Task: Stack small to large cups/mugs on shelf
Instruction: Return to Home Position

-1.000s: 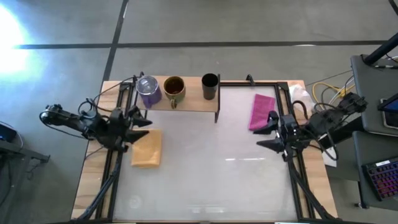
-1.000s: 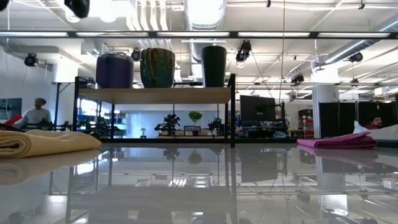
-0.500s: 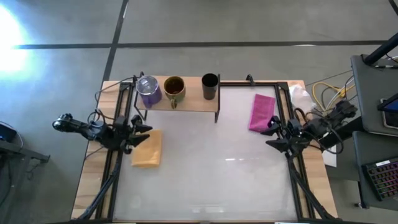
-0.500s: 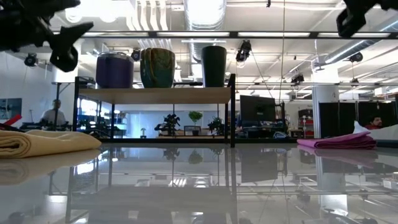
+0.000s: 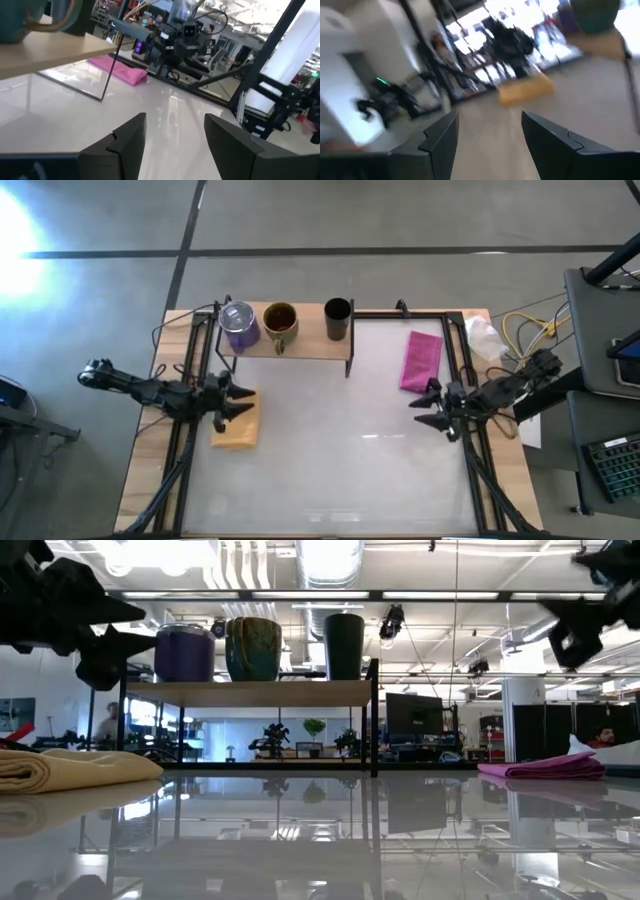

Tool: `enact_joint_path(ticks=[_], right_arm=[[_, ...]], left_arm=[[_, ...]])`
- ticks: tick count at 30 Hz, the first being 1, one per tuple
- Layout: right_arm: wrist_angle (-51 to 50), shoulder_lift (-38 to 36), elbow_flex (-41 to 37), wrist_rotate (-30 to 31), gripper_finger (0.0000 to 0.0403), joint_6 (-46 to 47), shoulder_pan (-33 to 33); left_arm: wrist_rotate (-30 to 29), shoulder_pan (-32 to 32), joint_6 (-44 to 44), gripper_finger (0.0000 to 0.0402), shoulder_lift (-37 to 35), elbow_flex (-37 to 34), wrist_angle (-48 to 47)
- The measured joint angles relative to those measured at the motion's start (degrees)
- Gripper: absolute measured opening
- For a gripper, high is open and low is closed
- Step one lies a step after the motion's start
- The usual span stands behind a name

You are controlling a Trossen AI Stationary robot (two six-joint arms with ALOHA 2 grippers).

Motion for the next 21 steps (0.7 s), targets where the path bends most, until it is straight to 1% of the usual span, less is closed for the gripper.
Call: enact_joint_path(ticks=[1, 4, 13, 21], right_arm=[[-2.3, -0.1, 0.0, 1.2, 0.021, 1.3, 0.0], [-2.0, 1.4, 0.0, 4.0, 0.021, 1.3, -0.1], [-2.2, 3.4, 0.0, 4.3, 0.021, 1.7, -0.1], [-2.2, 3.6, 0.0, 4.2, 0.021, 1.7, -0.1]], left_arm=[[0.1, 0.0, 0.0, 0.0187, 0.6, 0.0, 0.1], [0.1, 0.0, 0.0, 0.0187, 2.2, 0.0, 0.0], [0.2, 0.0, 0.0, 0.0187, 5.6, -0.1, 0.4], [0.2, 0.0, 0.0, 0.0187, 7.7, -0.1, 0.4]])
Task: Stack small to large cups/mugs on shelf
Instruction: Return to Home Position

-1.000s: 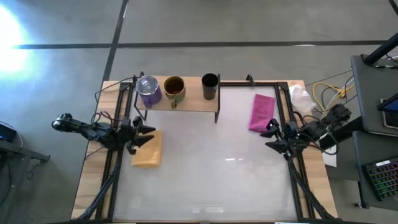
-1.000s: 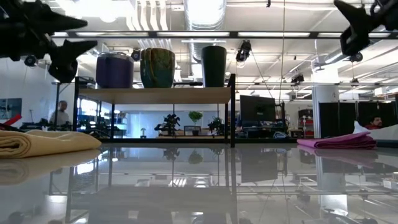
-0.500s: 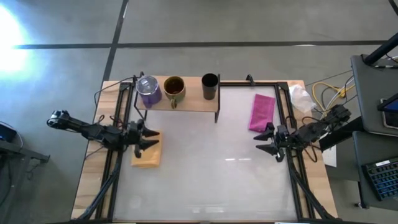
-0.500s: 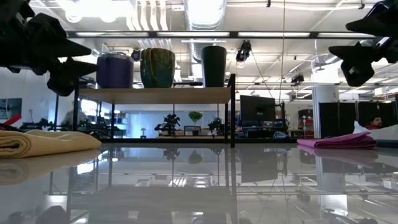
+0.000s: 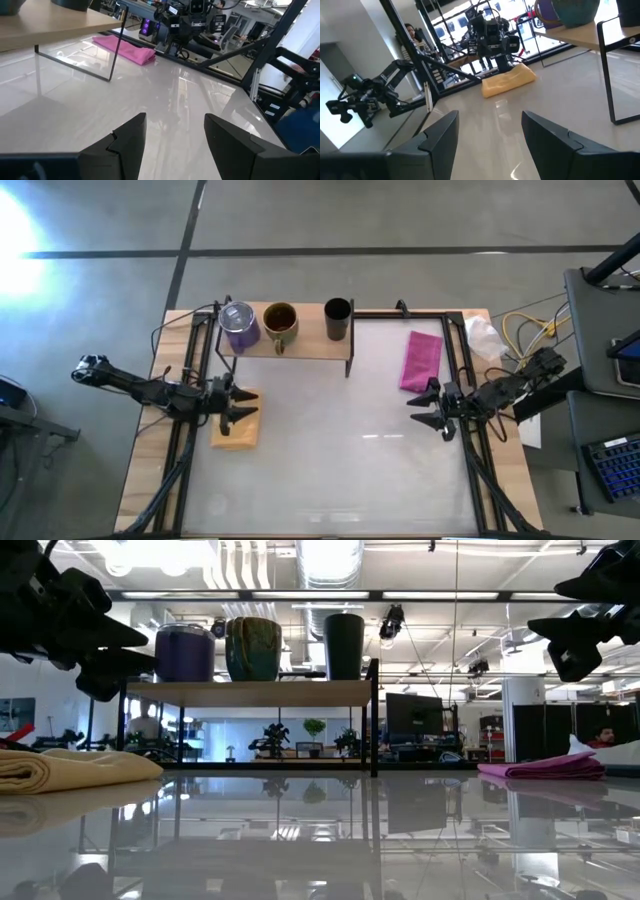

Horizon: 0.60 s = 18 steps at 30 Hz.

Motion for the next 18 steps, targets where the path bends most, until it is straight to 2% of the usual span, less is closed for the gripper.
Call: enact_joint_path(ticks=[18], right_arm=[[0.0, 0.2, 0.0, 0.0, 0.021, 0.0, 0.0]], left_arm=[[0.0, 0.0, 0.0, 0.0187, 2.3, 0.0, 0.0]])
